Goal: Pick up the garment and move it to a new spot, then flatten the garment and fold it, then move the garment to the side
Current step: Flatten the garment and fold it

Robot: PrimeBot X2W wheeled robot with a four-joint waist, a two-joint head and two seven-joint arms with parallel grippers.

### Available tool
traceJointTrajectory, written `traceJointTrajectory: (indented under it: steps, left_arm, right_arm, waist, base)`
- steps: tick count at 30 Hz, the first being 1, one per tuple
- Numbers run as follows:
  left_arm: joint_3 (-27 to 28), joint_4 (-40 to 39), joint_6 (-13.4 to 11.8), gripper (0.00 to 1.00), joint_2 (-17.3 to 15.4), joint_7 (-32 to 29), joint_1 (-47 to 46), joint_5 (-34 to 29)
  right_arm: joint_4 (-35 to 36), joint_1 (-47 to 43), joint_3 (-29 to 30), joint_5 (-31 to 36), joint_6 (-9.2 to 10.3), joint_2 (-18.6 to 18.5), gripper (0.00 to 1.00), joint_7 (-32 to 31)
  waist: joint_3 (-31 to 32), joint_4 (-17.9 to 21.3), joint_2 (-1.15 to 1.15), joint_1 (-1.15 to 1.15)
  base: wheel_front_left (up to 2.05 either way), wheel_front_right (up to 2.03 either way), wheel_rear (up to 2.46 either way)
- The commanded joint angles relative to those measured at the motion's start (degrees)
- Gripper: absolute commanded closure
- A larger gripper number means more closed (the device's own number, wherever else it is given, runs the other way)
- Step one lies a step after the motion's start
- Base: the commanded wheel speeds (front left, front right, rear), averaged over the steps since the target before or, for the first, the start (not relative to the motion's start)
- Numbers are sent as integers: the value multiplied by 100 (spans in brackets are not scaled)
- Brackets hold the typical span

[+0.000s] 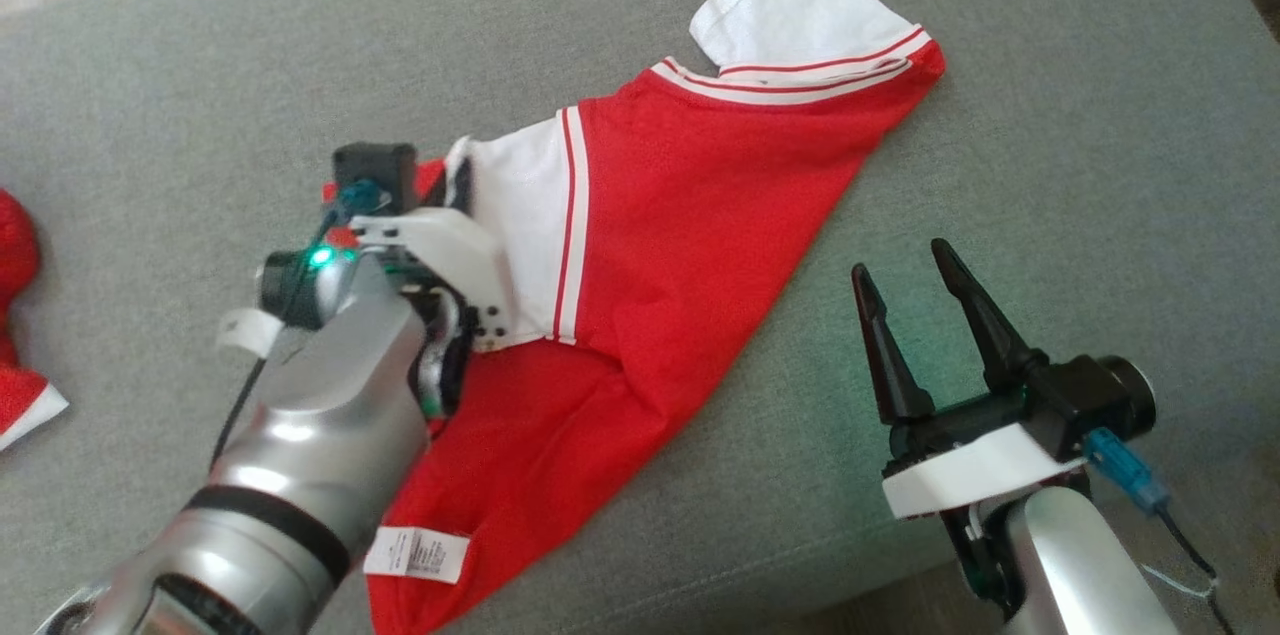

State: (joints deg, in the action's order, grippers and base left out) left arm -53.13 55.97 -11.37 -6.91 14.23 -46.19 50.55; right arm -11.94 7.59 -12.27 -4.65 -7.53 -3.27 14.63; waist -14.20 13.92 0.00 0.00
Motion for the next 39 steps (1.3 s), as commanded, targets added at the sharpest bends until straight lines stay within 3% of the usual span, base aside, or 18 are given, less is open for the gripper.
traceJointTrajectory:
  steps: [1,8,17,18,19,28,32,39]
  left_arm:
    - [109,-369,71,100,13,69,-396,-75]
    - [-287,-1450,257,100,286,8,-246,-247]
    - [-1382,-3067,278,100,399,-557,21,-186]
    - [-1481,-3218,229,72,400,-527,24,-153]
    - [-1638,-3473,163,0,401,-443,49,-43]
    - [-1873,-3869,-147,0,402,-118,4,577]
    - [-1828,-3200,-502,0,360,-114,-193,474]
    - [-1777,-2152,-938,0,-265,-310,-546,212]
  right_arm:
    - [133,56,-84,-47,4,16,0,37]
    - [122,-7,-160,-86,4,24,0,37]
    - [102,16,-279,-252,4,36,0,37]
    - [101,3,-287,-285,4,36,0,37]
    - [89,-34,-323,-347,4,37,0,37]
    - [102,-182,-277,-440,4,38,0,37]
    - [134,-214,-161,-385,4,38,0,37]
    - [160,-224,-127,-329,4,39,0,37]
  waist:
    - [78,-11,0,0]
    - [246,147,0,0]
    - [342,924,0,0]
    - [343,1000,0,0]
    - [340,1147,0,0]
    - [367,1351,0,0]
    - [376,1217,0,0]
    - [334,909,0,0]
  base:
    - [0,0,0]
    - [0,0,0]
    - [0,0,0]
    - [0,0,0]
    - [0,0,0]
    - [0,0,0]
    - [0,0,0]
    - [0,0,0]
